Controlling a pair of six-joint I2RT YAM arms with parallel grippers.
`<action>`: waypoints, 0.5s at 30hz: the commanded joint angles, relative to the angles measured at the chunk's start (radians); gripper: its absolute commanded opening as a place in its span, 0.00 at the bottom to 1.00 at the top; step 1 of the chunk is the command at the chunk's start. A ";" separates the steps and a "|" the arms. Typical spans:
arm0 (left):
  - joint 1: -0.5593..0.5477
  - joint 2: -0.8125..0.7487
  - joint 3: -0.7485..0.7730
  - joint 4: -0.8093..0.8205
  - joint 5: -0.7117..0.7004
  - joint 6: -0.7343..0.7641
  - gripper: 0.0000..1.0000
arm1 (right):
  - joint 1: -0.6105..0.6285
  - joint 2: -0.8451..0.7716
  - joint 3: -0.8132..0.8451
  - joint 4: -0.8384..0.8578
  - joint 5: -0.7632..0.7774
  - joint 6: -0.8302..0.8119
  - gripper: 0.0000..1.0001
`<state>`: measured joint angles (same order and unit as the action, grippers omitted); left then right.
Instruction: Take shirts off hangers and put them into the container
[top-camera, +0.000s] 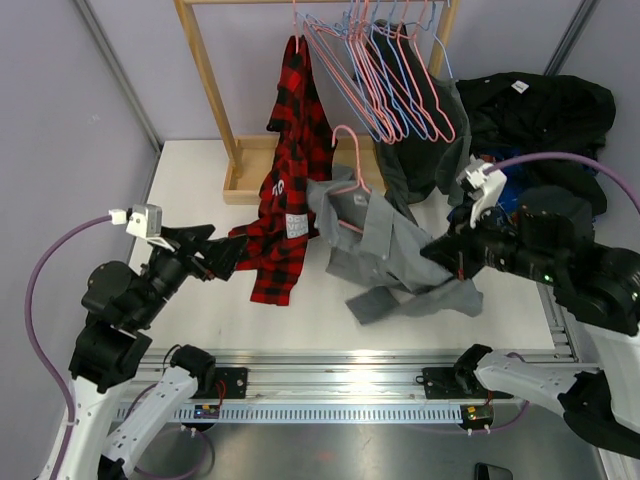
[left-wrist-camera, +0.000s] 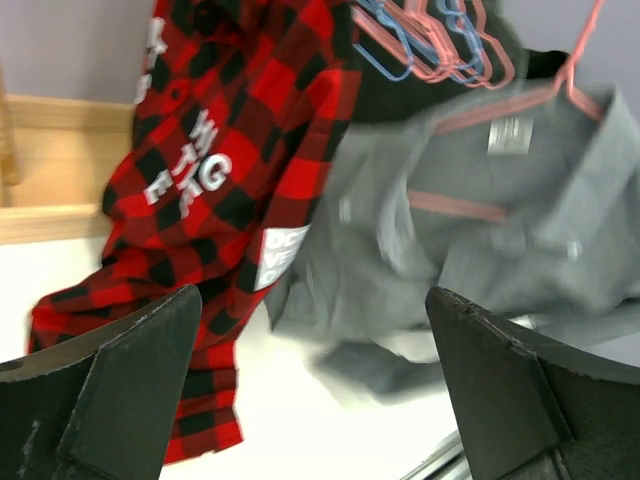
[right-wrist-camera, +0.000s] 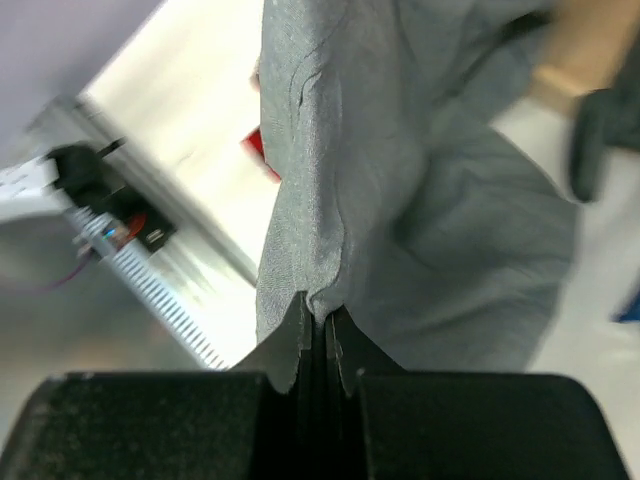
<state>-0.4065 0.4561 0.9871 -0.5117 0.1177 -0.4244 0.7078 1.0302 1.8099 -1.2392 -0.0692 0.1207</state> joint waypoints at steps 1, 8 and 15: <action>-0.002 0.030 0.038 0.159 0.118 -0.037 0.99 | 0.002 -0.054 -0.064 -0.014 -0.338 0.013 0.00; -0.002 0.107 -0.051 0.586 0.532 -0.168 0.99 | 0.002 -0.090 -0.230 0.165 -0.616 0.023 0.00; -0.002 0.193 -0.145 1.038 0.795 -0.407 0.99 | 0.002 -0.052 -0.247 0.254 -0.687 0.039 0.00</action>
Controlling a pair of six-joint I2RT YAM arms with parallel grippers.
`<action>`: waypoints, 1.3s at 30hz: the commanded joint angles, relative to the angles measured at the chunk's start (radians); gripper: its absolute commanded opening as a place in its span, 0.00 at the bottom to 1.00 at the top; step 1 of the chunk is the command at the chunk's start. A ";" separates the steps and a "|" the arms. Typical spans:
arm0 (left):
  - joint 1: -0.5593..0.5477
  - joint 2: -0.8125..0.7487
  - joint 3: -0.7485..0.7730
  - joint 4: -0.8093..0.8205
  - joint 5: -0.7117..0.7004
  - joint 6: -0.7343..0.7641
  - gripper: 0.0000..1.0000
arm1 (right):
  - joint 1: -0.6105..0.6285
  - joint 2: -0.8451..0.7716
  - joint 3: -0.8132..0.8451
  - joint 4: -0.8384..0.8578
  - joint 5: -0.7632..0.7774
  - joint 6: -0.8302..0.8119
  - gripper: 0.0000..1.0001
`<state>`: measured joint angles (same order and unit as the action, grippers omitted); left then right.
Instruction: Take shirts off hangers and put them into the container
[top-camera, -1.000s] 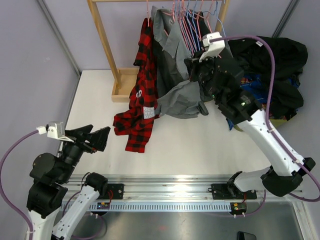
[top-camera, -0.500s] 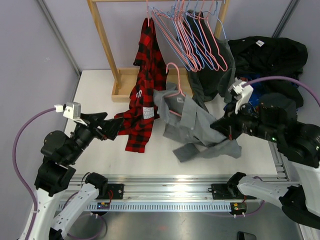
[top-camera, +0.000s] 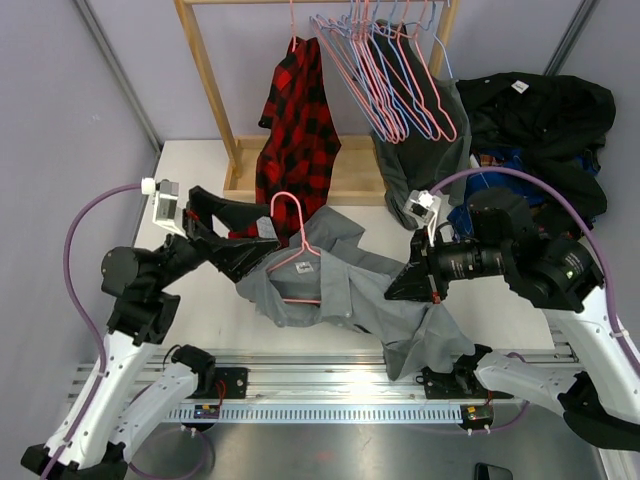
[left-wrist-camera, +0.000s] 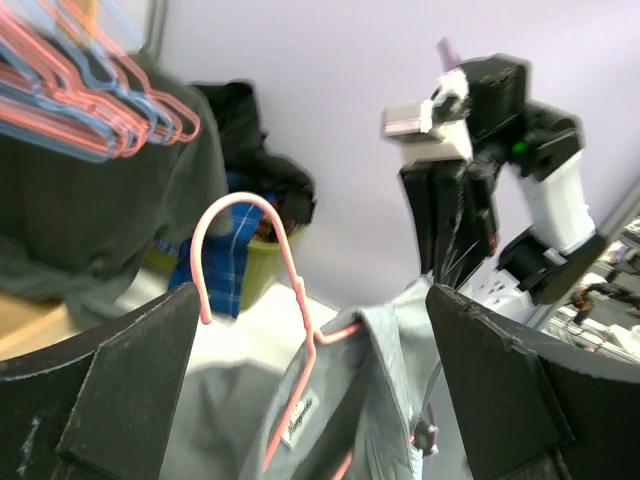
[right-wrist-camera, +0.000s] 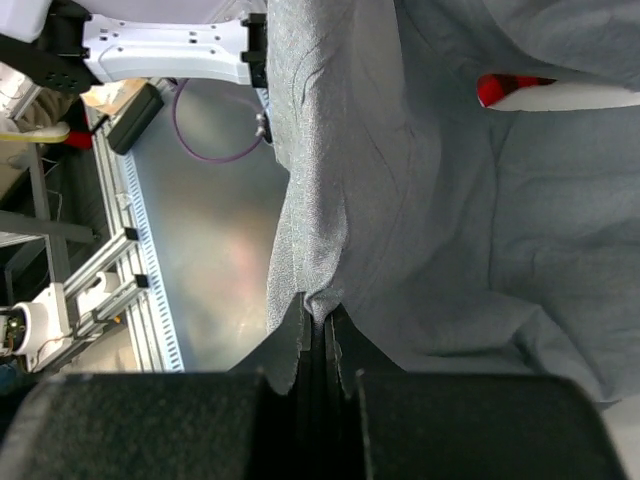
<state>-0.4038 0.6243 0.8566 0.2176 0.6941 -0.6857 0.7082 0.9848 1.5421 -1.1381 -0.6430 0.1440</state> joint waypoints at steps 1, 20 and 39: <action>-0.004 0.034 -0.024 0.333 0.235 -0.178 0.99 | 0.002 -0.005 0.027 0.165 -0.113 0.017 0.00; -0.004 0.081 -0.068 0.180 0.305 -0.111 0.98 | 0.002 0.012 0.081 0.173 -0.146 -0.011 0.00; -0.004 -0.031 -0.062 0.000 0.122 -0.017 0.99 | 0.002 -0.009 0.053 0.164 -0.113 -0.009 0.00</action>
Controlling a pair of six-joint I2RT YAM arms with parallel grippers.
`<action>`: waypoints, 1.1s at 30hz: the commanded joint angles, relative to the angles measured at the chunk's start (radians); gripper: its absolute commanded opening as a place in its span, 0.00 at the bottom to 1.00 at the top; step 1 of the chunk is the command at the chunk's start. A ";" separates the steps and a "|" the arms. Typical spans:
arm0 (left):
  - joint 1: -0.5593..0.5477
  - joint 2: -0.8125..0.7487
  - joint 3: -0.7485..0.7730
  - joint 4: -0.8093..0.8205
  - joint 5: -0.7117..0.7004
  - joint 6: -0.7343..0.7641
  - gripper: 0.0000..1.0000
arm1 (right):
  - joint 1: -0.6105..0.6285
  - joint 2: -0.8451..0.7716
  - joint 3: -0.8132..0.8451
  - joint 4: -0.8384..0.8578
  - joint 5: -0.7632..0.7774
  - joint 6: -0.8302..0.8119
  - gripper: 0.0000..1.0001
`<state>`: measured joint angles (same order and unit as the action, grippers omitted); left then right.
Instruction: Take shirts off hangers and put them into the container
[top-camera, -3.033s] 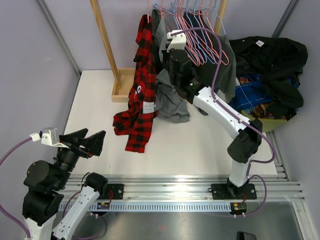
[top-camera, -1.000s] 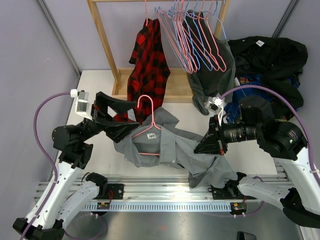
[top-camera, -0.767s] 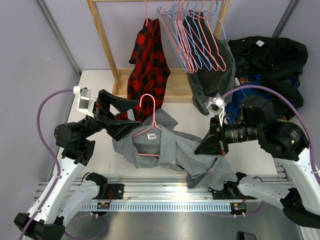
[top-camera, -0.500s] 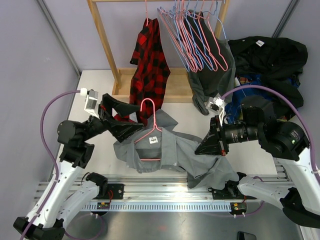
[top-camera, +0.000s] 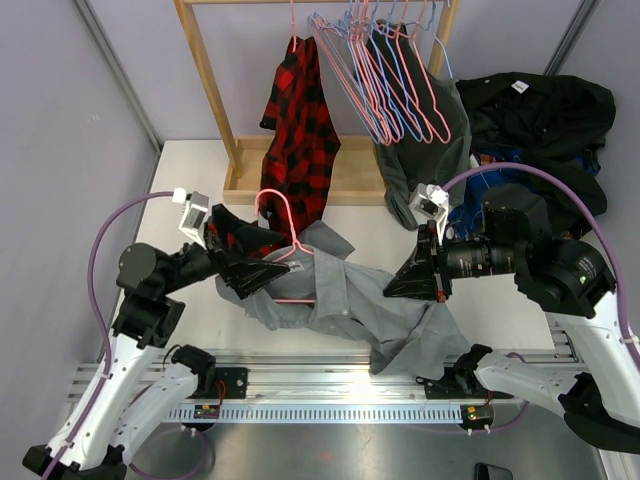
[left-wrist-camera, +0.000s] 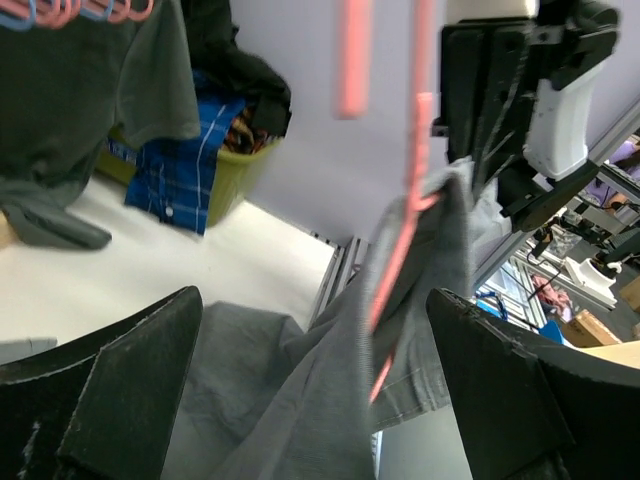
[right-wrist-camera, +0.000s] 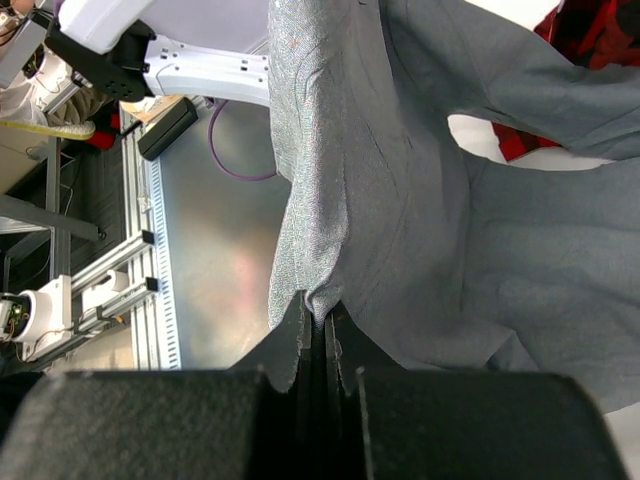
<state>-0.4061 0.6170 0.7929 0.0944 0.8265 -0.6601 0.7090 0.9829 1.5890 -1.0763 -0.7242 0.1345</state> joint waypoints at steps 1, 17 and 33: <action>-0.002 -0.020 0.002 0.186 -0.021 -0.055 0.99 | 0.001 -0.006 0.002 0.110 -0.032 0.001 0.00; -0.002 0.205 -0.067 0.961 0.071 -0.547 0.87 | 0.001 0.007 -0.047 0.185 -0.081 0.024 0.00; -0.002 0.207 -0.060 0.978 0.086 -0.539 0.19 | 0.001 0.005 -0.095 0.242 -0.095 0.053 0.00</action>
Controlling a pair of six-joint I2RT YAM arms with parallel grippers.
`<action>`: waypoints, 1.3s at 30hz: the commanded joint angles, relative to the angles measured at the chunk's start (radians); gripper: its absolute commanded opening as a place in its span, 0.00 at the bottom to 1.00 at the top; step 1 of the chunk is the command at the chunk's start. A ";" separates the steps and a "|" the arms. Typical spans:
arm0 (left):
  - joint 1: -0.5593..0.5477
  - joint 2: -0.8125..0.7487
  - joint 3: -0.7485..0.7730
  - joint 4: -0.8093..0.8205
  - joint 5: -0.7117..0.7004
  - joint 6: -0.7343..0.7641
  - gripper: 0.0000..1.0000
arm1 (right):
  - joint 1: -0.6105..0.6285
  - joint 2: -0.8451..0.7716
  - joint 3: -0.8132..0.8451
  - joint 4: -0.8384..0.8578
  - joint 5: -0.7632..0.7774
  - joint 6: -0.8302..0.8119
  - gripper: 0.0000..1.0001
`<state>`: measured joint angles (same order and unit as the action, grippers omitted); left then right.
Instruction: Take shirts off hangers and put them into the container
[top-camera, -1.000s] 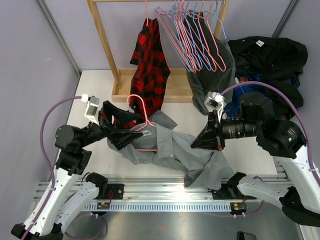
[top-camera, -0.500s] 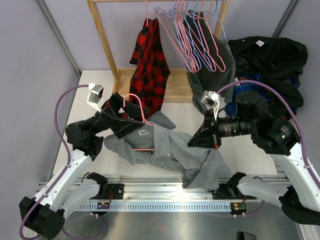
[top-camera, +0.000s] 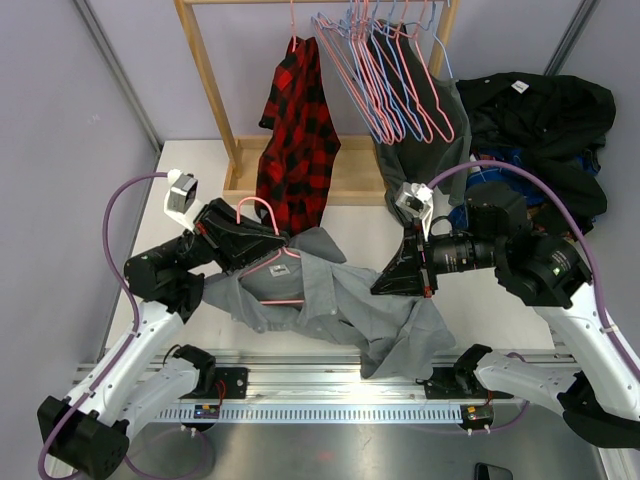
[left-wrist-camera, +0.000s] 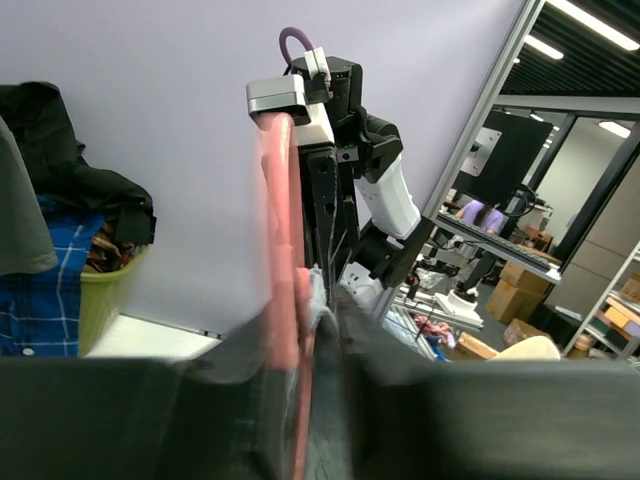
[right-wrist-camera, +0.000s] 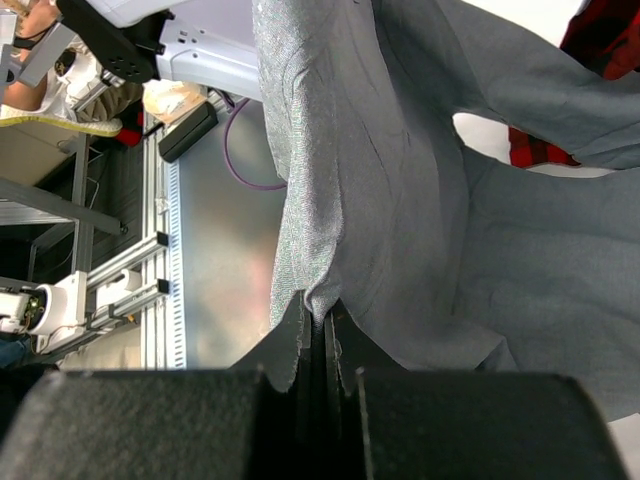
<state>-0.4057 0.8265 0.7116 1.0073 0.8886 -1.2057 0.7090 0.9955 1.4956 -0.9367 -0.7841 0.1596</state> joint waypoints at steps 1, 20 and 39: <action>-0.002 -0.004 0.022 0.063 0.023 0.006 0.13 | 0.001 -0.008 -0.003 0.108 -0.040 0.029 0.00; -0.002 -0.050 0.600 -1.220 -0.497 0.853 0.00 | 0.001 -0.024 -0.084 0.070 0.077 -0.057 0.67; -0.002 -0.302 0.584 -1.806 -0.670 1.038 0.00 | 0.001 -0.057 -0.064 0.125 0.759 0.083 0.00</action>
<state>-0.4103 0.5610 1.2613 -0.6590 0.3290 -0.2413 0.7101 0.9619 1.3911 -0.8806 -0.2848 0.1802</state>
